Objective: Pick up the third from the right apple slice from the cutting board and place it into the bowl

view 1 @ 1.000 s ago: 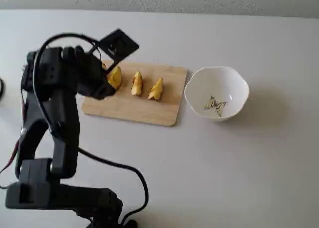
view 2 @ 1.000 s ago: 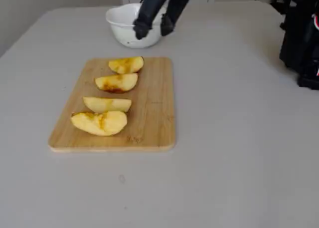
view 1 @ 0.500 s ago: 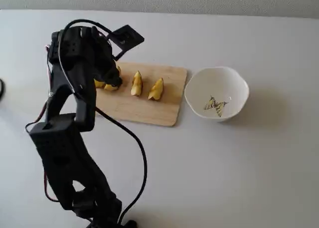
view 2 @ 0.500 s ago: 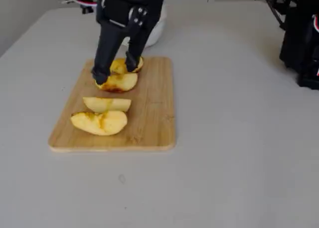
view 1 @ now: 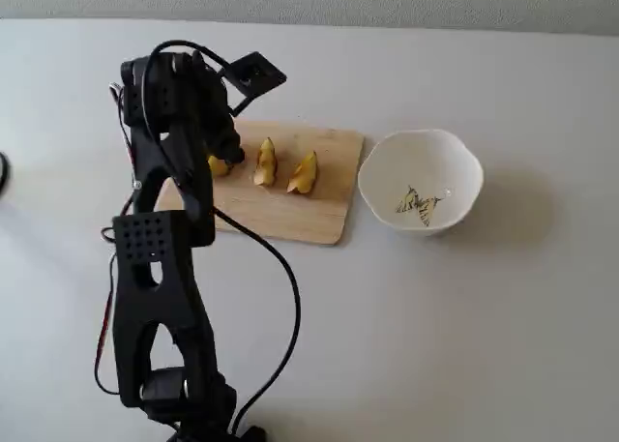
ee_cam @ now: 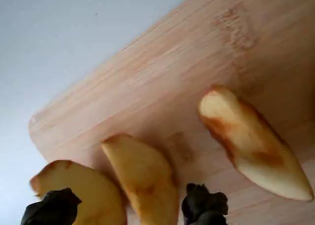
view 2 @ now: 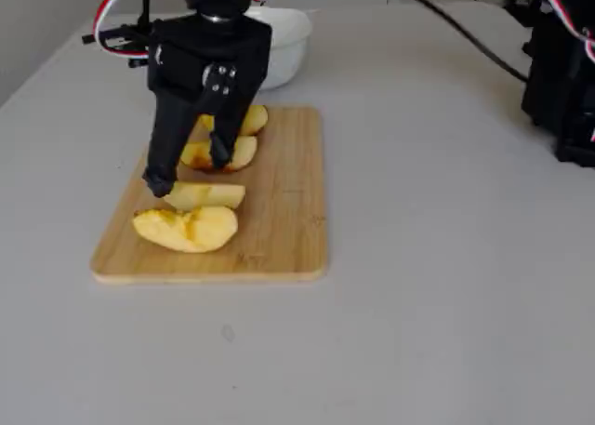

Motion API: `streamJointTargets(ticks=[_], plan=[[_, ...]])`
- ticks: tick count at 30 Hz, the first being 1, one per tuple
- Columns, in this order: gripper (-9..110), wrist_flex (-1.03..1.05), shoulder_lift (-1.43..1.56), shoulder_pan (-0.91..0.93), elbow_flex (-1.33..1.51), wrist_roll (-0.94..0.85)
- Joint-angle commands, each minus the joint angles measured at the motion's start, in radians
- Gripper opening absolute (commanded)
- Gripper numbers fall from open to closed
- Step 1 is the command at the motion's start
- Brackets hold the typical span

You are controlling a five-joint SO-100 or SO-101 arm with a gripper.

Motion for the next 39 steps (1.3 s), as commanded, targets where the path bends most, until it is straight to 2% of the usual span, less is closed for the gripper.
streamJointTargets(ticks=[1,13,20,28,34,39], plan=[[28,0.074,-0.086,-0.02,-0.198,0.003],[21,0.075,-0.149,-0.003,-0.196,-0.003],[0,0.074,-0.152,-0.002,-0.196,-0.005],[0,0.075,-0.074,-0.032,-0.206,0.034],[0,0.08,0.152,-0.051,-0.189,0.08],[0,0.083,0.35,0.023,-0.163,0.121]])
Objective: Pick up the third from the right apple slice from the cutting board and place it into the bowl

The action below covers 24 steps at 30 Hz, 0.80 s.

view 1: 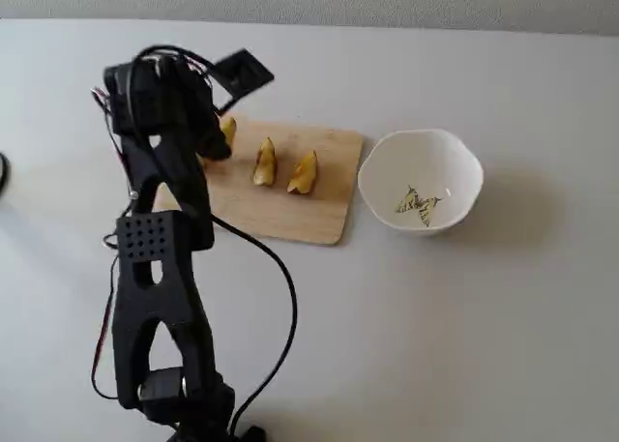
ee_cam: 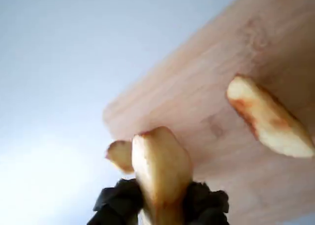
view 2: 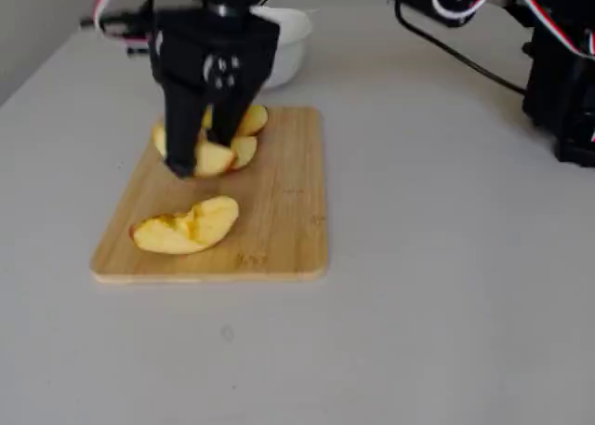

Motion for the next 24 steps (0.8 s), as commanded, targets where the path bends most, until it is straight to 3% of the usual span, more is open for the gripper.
streamJointTargets(ticks=[1,13,24], plan=[[0,0.032,0.275,0.078,0.002,0.031],[0,0.028,0.334,0.575,0.014,-0.037],[0,0.031,0.126,0.756,0.014,-0.043]])
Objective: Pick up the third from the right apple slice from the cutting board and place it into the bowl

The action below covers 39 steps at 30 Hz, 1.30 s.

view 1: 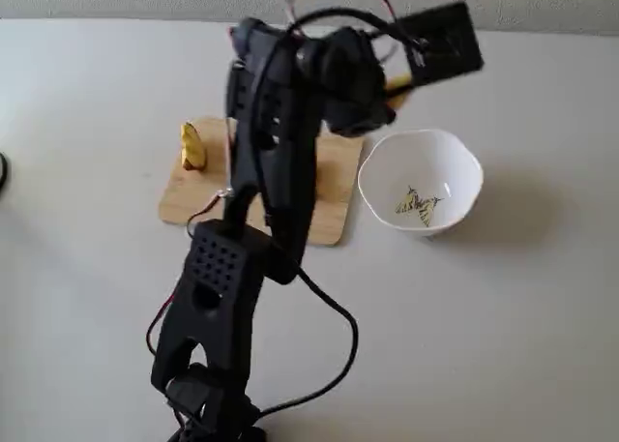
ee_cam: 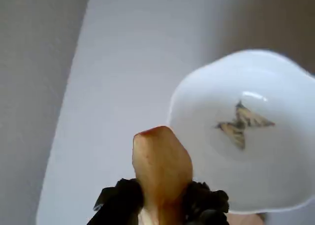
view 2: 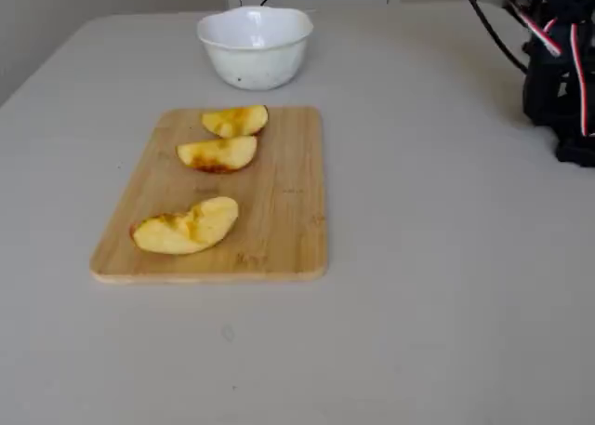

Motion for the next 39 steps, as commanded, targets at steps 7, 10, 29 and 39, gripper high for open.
streamJointTargets(ticks=[7,10,29,39], plan=[[4,0.021,-0.127,0.097,-0.014,-0.005],[6,0.025,-0.146,0.1,-0.014,-0.003],[19,0.034,-0.034,0.081,-0.003,0.031],[0,0.034,0.641,-0.176,0.164,0.13]])
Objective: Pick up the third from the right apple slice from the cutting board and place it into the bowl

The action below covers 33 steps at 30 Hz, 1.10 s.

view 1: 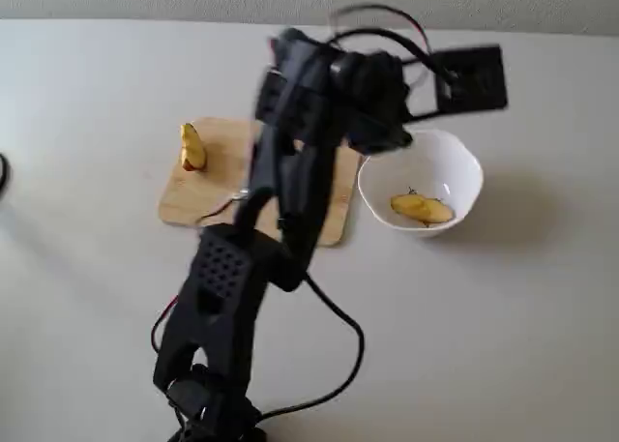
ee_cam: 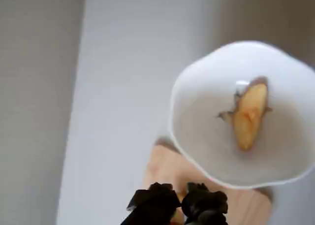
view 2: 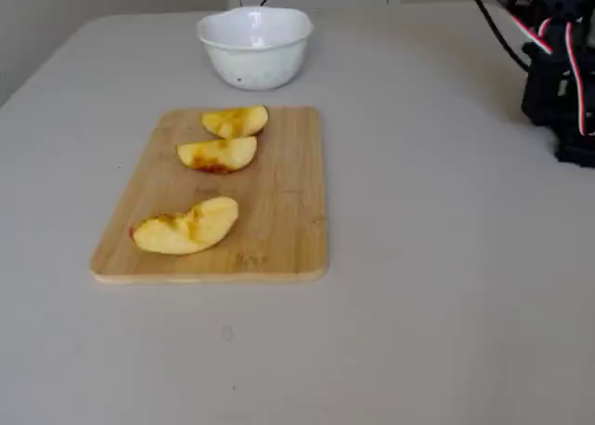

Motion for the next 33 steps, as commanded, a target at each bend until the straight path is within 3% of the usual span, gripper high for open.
streamJointTargets(ticks=[1,7,17,25,33], plan=[[0,0.034,0.523,-0.179,0.021,0.052],[0,0.031,0.902,-0.376,0.029,0.184],[0,0.017,1.477,-0.407,0.394,0.296],[0,-0.305,2.079,-0.385,1.39,0.308],[0,-0.492,2.353,-0.305,2.131,0.336]])
